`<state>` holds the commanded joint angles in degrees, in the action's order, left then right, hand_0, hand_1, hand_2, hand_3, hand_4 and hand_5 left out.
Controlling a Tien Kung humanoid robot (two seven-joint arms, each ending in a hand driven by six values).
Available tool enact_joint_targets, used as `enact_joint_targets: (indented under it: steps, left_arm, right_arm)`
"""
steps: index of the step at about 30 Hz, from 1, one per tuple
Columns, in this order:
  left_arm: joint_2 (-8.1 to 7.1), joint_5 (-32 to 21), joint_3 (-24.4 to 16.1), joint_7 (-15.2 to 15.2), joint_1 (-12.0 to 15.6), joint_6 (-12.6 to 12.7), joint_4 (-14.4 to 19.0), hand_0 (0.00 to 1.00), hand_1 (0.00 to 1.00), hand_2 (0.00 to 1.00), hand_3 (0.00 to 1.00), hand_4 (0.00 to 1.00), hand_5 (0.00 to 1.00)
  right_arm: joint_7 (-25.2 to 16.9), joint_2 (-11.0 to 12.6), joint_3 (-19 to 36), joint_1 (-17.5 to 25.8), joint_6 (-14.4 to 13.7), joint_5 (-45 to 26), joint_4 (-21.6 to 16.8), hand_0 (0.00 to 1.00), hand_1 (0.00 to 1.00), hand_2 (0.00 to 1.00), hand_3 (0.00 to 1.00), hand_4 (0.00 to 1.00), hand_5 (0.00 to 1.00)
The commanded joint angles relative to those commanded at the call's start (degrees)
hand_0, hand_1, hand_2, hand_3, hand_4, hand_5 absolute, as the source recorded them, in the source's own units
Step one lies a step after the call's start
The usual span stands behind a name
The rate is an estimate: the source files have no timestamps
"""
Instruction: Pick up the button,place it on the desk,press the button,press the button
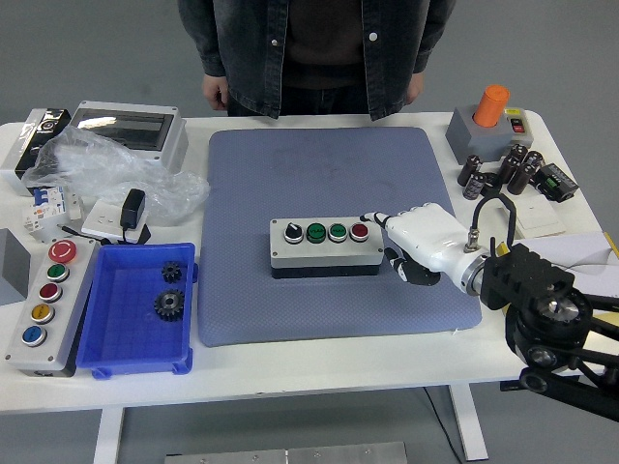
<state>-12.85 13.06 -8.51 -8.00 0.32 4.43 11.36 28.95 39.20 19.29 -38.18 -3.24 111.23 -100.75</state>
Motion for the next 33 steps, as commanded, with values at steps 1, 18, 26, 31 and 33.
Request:
enact_joint_targets:
  steps: [1,18,26,31,33]
  left_arm:
    - [-0.01,-0.03,0.06,0.0,0.0,0.01,-0.01,0.666,0.695,0.625,0.633,0.57,0.393]
    - [-0.03,0.26,-0.01,0.26,-0.19,0.2,0.0,0.668,0.698,0.626,0.633,0.569,0.398]
    - [0.05,0.23,0.19,0.29,-0.28,0.26,0.0,0.668,0.698,0.627,0.633,0.57,0.4]
    - [0.07,0.47,0.03,0.35,-0.39,0.28,0.03,0.668,0.698,0.627,0.634,0.57,0.402]
    - [0.04,0.47,0.0,0.38,-0.42,0.31,0.02,0.67,0.699,0.628,0.634,0.57,0.404]
  right_arm:
    - [-0.08,-0.16,-0.11,-0.07,-0.08,-0.13,0.32,0.411,0.347,0.218,0.921,0.355,0.002]
    - [-0.64,-1.14,-1.51,-0.33,-1.1,-1.01,2.81,0.395,0.346,0.212,0.916,0.358,0.002]
    - [-0.79,-1.59,-2.27,-0.36,-1.57,-1.06,2.71,0.395,0.346,0.212,0.911,0.359,0.002]
    - [-0.96,-2.15,-3.05,-0.32,-1.71,-1.42,3.76,0.391,0.346,0.211,0.91,0.358,0.002]
    - [-1.01,-2.27,-3.26,-0.33,-1.73,-1.56,4.06,0.389,0.345,0.211,0.907,0.359,0.002]
